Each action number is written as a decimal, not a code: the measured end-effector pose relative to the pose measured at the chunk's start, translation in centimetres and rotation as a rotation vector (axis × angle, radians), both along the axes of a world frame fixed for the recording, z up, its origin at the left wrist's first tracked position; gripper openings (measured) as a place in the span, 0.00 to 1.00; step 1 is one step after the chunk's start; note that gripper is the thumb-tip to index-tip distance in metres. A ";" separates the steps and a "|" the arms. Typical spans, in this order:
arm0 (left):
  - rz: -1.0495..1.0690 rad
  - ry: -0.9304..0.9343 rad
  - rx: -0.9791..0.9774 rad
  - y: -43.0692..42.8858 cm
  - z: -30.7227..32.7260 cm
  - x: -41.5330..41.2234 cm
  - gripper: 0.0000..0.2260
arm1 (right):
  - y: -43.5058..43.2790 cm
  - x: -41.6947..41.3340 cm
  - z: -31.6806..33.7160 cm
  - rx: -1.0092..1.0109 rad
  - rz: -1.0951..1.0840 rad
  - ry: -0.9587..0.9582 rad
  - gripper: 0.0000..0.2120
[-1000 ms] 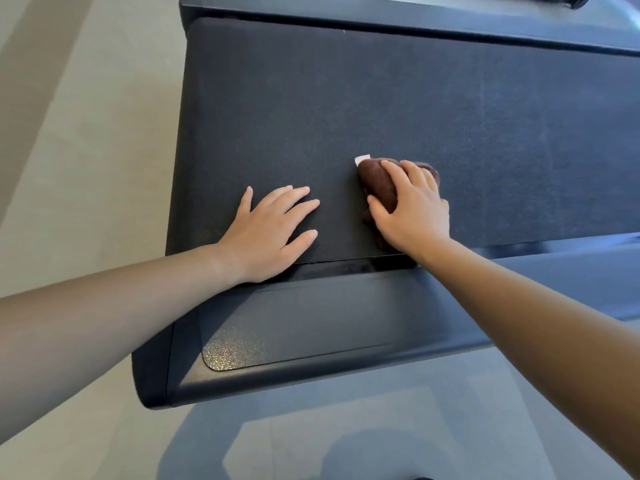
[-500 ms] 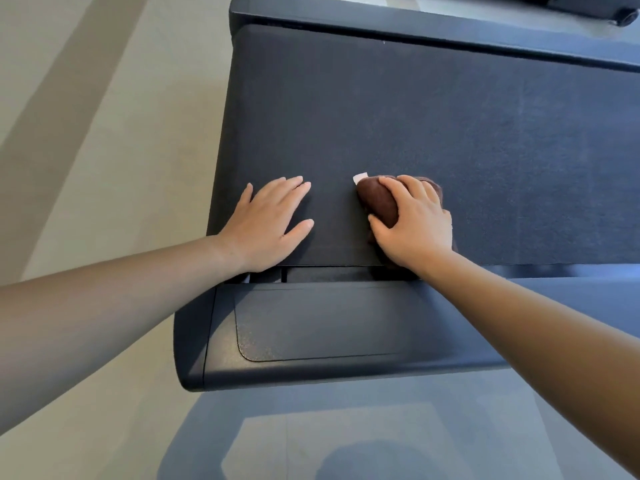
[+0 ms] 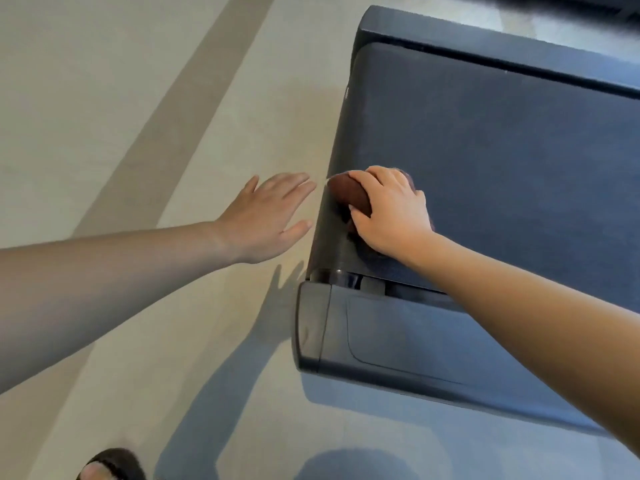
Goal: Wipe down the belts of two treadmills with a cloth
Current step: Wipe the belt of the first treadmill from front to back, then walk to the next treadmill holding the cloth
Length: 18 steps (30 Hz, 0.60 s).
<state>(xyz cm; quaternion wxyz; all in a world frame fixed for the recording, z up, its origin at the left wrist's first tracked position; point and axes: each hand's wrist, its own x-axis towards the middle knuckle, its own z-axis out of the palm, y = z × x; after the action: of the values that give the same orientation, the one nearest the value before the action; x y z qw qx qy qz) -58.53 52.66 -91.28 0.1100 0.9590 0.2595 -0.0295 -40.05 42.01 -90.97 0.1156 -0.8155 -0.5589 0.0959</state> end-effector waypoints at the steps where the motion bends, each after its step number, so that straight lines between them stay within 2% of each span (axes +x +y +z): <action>1: 0.027 0.028 -0.015 0.7 0.9 -1.0 0.27 | 1.1 -1.2 0.8 -0.027 0.004 0.010 0.23; 5: 0.194 0.022 -0.167 1.5 5.9 -6.6 0.28 | 2.5 -7.2 5.6 -0.137 -0.082 0.145 0.21; 9: 0.281 0.017 -0.313 0.7 14.9 -13.3 0.28 | 1.7 -13.8 13.3 -0.217 -0.142 0.365 0.21; 12: 0.380 -0.042 -0.401 -0.3 24.2 -17.8 0.27 | 1.3 -18.4 21.9 -0.218 -0.187 0.469 0.24; 18: 0.532 -0.090 -0.513 -1.9 44.4 -25.3 0.27 | 1.7 -25.8 43.3 -0.217 -0.179 0.514 0.20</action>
<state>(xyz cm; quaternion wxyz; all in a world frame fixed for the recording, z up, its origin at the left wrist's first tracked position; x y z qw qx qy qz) -83.82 50.74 -46.89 0.3620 0.7996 0.4787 -0.0217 -65.88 43.68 -47.67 0.1737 -0.8181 -0.4237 0.3479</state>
